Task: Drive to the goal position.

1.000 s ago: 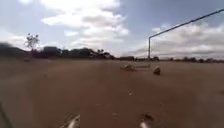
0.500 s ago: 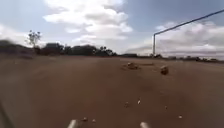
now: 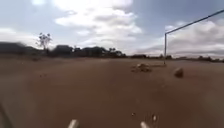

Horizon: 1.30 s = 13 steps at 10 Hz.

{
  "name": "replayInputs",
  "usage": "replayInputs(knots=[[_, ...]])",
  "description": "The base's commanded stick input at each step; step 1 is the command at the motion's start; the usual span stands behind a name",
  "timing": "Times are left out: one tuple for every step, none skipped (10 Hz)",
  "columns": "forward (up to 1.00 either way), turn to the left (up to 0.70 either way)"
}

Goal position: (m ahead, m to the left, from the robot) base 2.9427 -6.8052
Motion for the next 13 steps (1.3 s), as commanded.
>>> replayInputs(knots=[[0.70,0.00],[0.70,0.00],[0.70,0.00],[0.70,0.00],[0.70,0.00],[0.70,0.00],[0.70,0.00],[0.70,0.00],[0.70,0.00],[0.70,0.00],[0.70,0.00],[0.70,0.00],[0.70,0.00]])
